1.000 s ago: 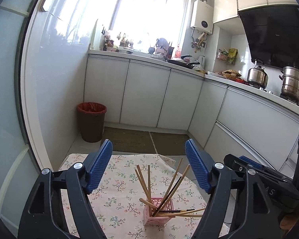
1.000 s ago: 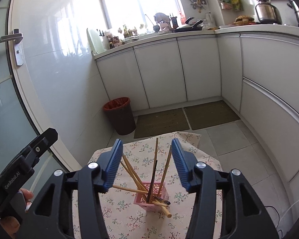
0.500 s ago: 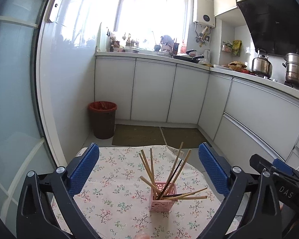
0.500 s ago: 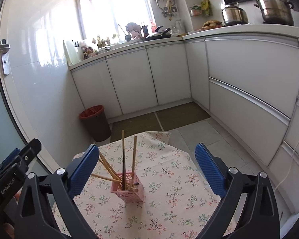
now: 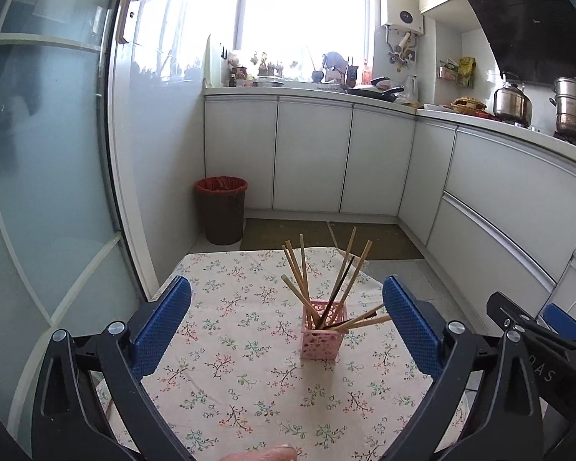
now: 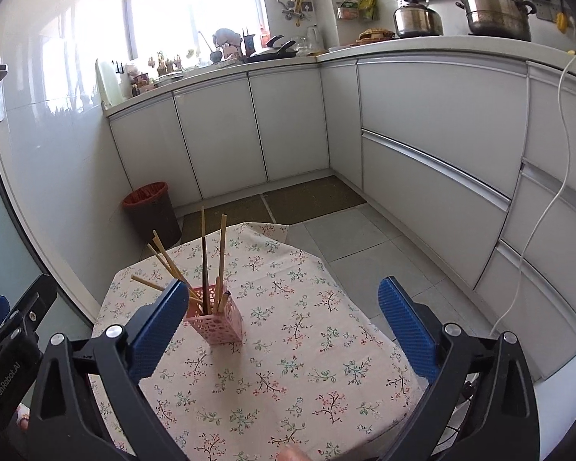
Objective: Organize utensils
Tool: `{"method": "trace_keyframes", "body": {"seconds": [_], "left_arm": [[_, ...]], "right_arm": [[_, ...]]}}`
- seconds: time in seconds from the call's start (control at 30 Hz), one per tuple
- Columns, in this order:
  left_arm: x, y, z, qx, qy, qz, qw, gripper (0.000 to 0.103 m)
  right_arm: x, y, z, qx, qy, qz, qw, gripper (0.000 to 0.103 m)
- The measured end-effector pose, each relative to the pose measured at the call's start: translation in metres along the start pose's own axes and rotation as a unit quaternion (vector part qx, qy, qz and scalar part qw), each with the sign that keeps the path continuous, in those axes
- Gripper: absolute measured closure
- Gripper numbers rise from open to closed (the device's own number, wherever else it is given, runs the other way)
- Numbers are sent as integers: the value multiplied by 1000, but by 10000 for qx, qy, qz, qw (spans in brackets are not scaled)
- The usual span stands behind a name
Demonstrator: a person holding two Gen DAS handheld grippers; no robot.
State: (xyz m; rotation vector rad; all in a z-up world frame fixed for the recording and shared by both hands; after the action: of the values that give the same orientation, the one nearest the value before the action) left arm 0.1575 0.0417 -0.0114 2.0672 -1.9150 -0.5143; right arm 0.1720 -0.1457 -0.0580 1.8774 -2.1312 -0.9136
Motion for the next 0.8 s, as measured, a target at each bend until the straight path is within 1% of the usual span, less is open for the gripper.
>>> {"method": "trace_keyframes", "body": {"seconds": [0.2, 0.8], "left_arm": [[-2, 8, 1, 22, 23, 1, 10000, 7], [1, 14, 3, 66, -15, 22, 10000, 7]], "right_arm": [[-1, 11, 5, 31, 51, -43, 10000, 7], [6, 13, 7, -99, -88, -106, 9999, 7]]}}
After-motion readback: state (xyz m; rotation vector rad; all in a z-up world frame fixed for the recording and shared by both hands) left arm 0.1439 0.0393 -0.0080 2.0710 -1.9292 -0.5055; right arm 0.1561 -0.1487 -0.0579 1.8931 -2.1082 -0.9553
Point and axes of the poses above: each gripper's, at about its wrist camera, not at the fingertips, and y roughly against the way its jaws point, x to its right, z to its underside, the point moved 7 cm from there along -y, roughly the way its jaws point, and after that the axes turned 7 degrees about -y, right-handed, at the moved point
